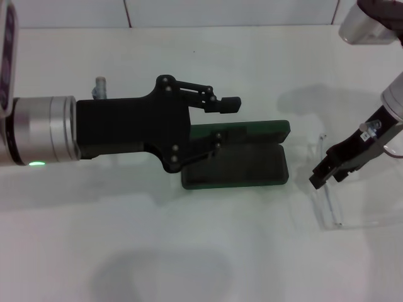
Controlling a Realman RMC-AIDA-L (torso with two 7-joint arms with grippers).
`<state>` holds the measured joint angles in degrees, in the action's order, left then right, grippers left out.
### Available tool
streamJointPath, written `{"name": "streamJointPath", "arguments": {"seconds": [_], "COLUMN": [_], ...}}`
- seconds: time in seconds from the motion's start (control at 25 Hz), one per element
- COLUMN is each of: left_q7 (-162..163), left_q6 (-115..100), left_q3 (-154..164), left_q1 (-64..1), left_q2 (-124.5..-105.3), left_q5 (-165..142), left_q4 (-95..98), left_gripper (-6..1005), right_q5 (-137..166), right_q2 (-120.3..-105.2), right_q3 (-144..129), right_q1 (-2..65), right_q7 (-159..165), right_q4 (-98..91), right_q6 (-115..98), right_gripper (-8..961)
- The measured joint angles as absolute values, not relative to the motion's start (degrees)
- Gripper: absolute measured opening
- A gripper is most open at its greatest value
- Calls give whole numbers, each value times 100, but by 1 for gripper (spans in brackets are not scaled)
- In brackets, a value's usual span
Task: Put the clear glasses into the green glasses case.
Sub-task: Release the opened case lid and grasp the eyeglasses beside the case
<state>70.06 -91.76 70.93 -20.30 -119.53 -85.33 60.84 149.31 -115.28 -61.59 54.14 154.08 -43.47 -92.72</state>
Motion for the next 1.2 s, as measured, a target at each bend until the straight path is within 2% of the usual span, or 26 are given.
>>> {"name": "streamJointPath", "arguments": {"seconds": [0.08,0.32,0.84,1.08,1.2], "left_q7": [7005,7004,7004,7005,7025], "left_q6": [-9176,-9176,-9191,-9194,-9194], "left_q3": [7093,7093,7061,7048,7042], "left_q1": [-2030,-2030,-1963,-1897,-1896], "left_q2": [-11953,-11953,-11953,-11953,-11954], "left_q5": [-8533,-8528,-8512,-8448,-8446], "left_q4": [6052,6020,5976,5976,5975], "left_gripper": [326,325,326,326,326], "right_q5": [15010,15027,15002,14982,14959], "right_q2": [-11531,-11526,-11402,-11390,-11382], "right_q3": [-6180,-6225,-6185,-6178,-6169], "right_q1": [5417,5413,5365,5276,5176], "right_q7": [15402,15396,15216,15026,14916], "right_q4": [-4283,-4229,-4218,-4259,-4307], "right_q6": [-9240,-9210,-9379,-9427,-9463], "right_gripper": [538,497,267,264,200]}}
